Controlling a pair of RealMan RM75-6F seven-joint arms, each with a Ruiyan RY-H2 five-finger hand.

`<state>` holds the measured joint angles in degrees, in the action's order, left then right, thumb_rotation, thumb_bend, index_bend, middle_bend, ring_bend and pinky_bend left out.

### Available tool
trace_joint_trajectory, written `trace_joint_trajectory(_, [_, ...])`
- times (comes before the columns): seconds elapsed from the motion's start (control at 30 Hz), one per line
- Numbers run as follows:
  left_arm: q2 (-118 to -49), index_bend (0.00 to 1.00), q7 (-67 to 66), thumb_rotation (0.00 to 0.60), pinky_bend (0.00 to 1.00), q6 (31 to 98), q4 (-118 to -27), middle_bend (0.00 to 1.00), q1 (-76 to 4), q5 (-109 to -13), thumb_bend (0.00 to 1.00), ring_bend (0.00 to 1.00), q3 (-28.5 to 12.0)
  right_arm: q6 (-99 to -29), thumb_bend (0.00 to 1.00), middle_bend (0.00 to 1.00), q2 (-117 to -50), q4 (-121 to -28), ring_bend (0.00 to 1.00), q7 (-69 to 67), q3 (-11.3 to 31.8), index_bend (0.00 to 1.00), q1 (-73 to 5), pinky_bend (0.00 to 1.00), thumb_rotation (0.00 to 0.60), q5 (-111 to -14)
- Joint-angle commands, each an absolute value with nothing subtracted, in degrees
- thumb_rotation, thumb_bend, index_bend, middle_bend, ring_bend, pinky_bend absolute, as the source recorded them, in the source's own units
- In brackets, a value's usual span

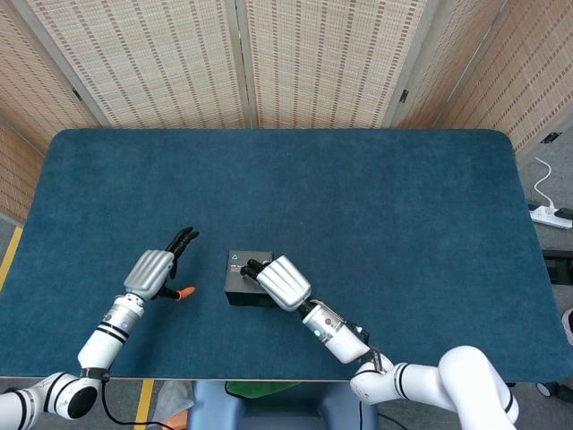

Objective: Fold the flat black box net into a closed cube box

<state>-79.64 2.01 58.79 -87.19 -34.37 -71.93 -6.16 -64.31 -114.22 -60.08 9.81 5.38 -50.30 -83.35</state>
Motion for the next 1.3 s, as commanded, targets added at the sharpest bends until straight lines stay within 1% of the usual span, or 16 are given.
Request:
trace_joint_trajectory(0.03, [-78.9,0.00,2.0,0.600,0.88,59.0,-87.9,0.06,-34.0,-72.4,0.20,0.64,-6.1,-66.2,0.19,0.56,-116.2,-56.1,0.74,9.2,4.1,0.47,-49.7,1.00,0.600,-86.1])
trace_joint_trajectory(0.1, [-78.8,0.00,2.0,0.600,0.88,59.1,-88.2,0.06,-33.9,-72.5,0.20,0.64,-6.2,-66.3,0.26,0.65,-116.9,-54.4,0.74,8.5,4.0,0.51,-49.5,1.00,0.600,-86.5])
trace_joint_trajectory(0.17, [-78.7,0.00,1.9,0.600,0.88,59.4,-88.3,0.06,-33.8,-72.6,0.21,0.64,-6.3,-66.0,0.31,0.70,-117.2,-53.4,0.75,8.1,4.2,0.52,-49.4,1.00,0.600,-86.6])
trace_joint_trajectory(0.3, [-78.8,0.00,1.4,0.600,0.88,59.5,-88.4,0.06,-33.7,-72.6,0.21,0.64,-6.5,-66.2,0.38,0.73,-117.6,-51.6,0.75,7.4,5.0,0.53,-49.2,1.00,0.600,-87.0])
trace_joint_trajectory(0.4, [-78.8,0.00,1.0,0.600,0.88,59.2,-88.6,0.06,-33.8,-72.6,0.21,0.64,-6.6,-66.4,0.39,0.73,-117.8,-50.5,0.75,7.0,5.3,0.53,-49.1,1.00,0.600,-87.4])
trace_joint_trajectory(0.53, [-79.0,0.00,-0.3,0.600,0.88,59.6,-88.3,0.06,-33.7,-72.7,0.21,0.63,-6.7,-67.2,0.39,0.67,-117.6,-50.8,0.75,5.2,5.7,0.53,-48.7,1.00,0.600,-87.9])
trace_joint_trajectory(0.63, [-78.9,0.00,-1.6,0.600,0.86,59.7,-88.4,0.06,-33.6,-72.7,0.21,0.58,-6.6,-68.9,0.39,0.62,-116.9,-52.2,0.74,3.1,6.5,0.53,-48.3,1.00,0.600,-88.3])
trace_joint_trajectory(0.73, [-78.0,0.00,-3.9,0.600,0.77,59.3,-88.9,0.06,-33.6,-72.1,0.21,0.45,-6.2,-71.0,0.40,0.60,-115.4,-54.7,0.74,1.9,7.5,0.52,-47.7,1.00,0.600,-88.8])
trace_joint_trajectory(0.8, [-78.0,0.00,-5.9,0.600,0.69,59.9,-88.9,0.06,-33.3,-71.8,0.21,0.37,-6.0,-72.0,0.40,0.57,-114.0,-56.4,0.74,2.2,8.1,0.48,-47.3,1.00,0.600,-88.9])
trace_joint_trajectory(0.9, [-78.0,0.00,-8.6,0.600,0.60,60.7,-88.9,0.06,-32.8,-70.6,0.21,0.32,-5.9,-72.0,0.40,0.52,-111.5,-59.7,0.73,3.2,8.4,0.37,-46.6,1.00,0.600,-88.7])
trace_joint_trajectory(0.93, [-78.0,0.00,-9.5,0.600,0.59,61.0,-88.8,0.07,-32.7,-70.2,0.21,0.31,-6.0,-72.0,0.40,0.51,-110.6,-60.8,0.72,3.6,8.3,0.34,-46.3,1.00,0.600,-88.7])
trace_joint_trajectory(1.0, [-78.1,0.00,-11.2,0.600,0.56,62.5,-88.6,0.07,-32.1,-69.8,0.21,0.30,-6.1,-72.4,0.40,0.48,-108.0,-63.3,0.69,5.1,7.9,0.28,-45.3,1.00,0.600,-88.8])
trace_joint_trajectory(1.13, [-78.0,0.00,-14.0,0.600,0.53,66.4,-87.5,0.08,-30.5,-69.9,0.20,0.30,-6.3,-73.0,0.40,0.44,-101.3,-69.6,0.55,8.0,7.4,0.25,-42.0,0.99,0.600,-87.2])
trace_joint_trajectory(1.2, [-77.9,0.00,-15.6,0.600,0.51,68.5,-86.5,0.08,-29.5,-70.0,0.21,0.29,-6.3,-72.9,0.40,0.42,-96.6,-74.3,0.47,9.3,7.2,0.25,-39.8,0.92,0.600,-85.4])
trace_joint_trajectory(1.27, [-77.8,0.00,-16.5,0.600,0.47,70.2,-85.6,0.09,-28.6,-69.9,0.21,0.28,-6.4,-73.2,0.40,0.39,-92.5,-78.2,0.39,10.3,6.9,0.25,-37.8,0.78,0.600,-83.8])
trace_joint_trajectory(1.3, [-77.6,0.00,-16.9,0.600,0.46,71.2,-85.2,0.09,-27.9,-69.9,0.21,0.27,-6.4,-73.4,0.40,0.39,-89.9,-80.7,0.37,10.9,6.7,0.25,-36.4,0.74,0.600,-82.6])
